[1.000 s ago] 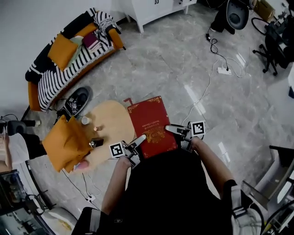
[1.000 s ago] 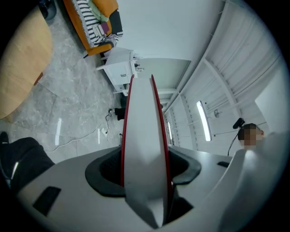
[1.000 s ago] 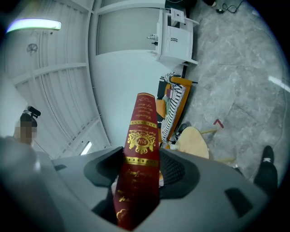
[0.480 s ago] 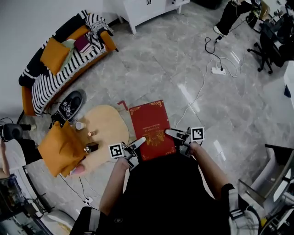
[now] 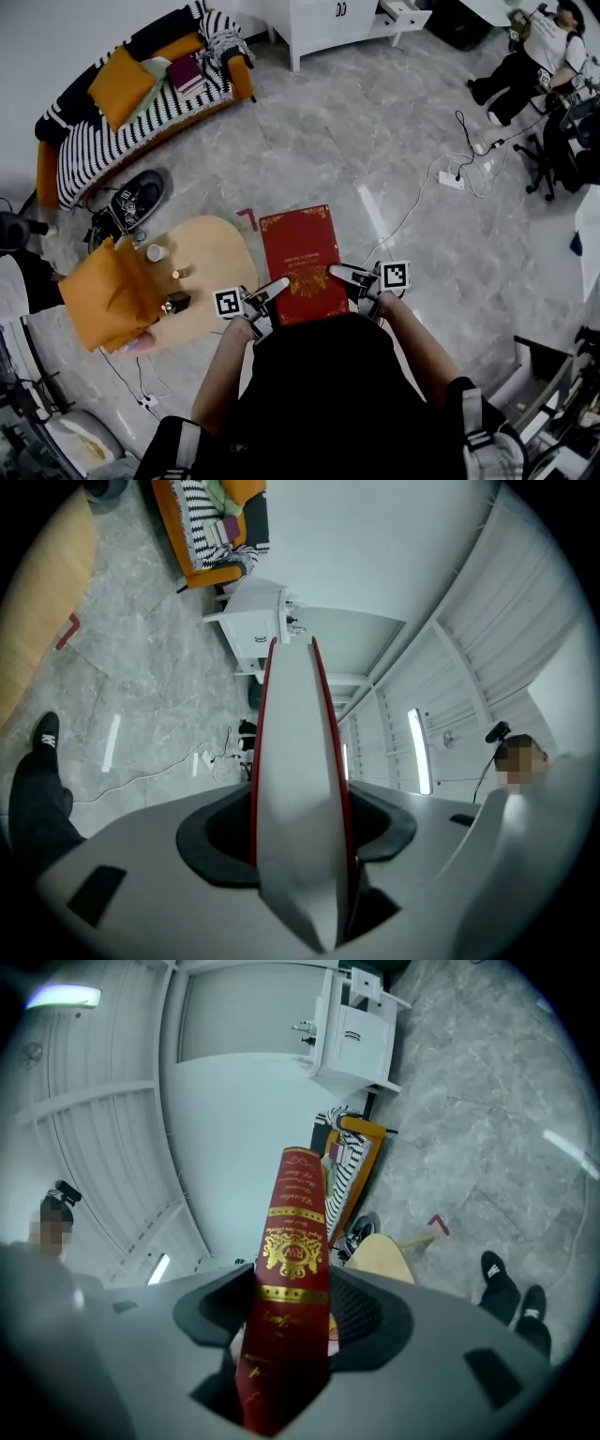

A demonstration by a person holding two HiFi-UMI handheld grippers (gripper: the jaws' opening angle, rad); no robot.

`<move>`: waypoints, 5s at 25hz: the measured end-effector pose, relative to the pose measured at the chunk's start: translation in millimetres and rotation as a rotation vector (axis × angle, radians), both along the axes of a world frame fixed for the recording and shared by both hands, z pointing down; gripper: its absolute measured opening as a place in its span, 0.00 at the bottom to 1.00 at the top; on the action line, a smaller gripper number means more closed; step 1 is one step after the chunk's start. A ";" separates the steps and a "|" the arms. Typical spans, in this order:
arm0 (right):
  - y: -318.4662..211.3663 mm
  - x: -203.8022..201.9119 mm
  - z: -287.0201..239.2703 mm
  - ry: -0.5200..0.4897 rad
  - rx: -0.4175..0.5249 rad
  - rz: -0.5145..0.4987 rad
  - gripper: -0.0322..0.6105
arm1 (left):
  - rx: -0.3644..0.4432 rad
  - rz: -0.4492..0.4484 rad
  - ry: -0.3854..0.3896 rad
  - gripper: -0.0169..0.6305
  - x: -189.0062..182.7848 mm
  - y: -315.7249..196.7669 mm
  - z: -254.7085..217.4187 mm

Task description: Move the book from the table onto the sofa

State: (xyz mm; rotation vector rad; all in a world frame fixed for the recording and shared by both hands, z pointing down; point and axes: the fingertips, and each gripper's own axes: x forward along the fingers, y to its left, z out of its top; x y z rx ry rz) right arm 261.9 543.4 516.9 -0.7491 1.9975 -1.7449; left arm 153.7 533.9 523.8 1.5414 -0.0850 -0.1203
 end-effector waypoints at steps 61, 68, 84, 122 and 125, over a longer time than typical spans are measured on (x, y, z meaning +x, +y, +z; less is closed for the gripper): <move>-397.0 118.8 7.6 -0.023 -0.014 -0.371 0.44 | 0.014 -0.422 -0.038 0.41 121.7 -369.8 -4.6; -470.5 74.8 1.1 0.050 -0.001 -0.392 0.44 | 0.021 -0.373 -0.037 0.41 79.8 -444.9 -1.3; -541.6 -11.0 15.9 0.112 -0.033 -0.382 0.44 | 0.019 -0.273 -0.077 0.41 -0.8 -529.6 10.8; -796.3 -15.7 31.8 0.088 -0.032 -0.828 0.44 | 0.115 -0.680 -0.373 0.43 3.0 -745.7 10.7; -812.2 -10.9 32.1 0.074 -0.025 -0.864 0.44 | 0.114 -0.708 -0.390 0.44 9.5 -759.7 9.5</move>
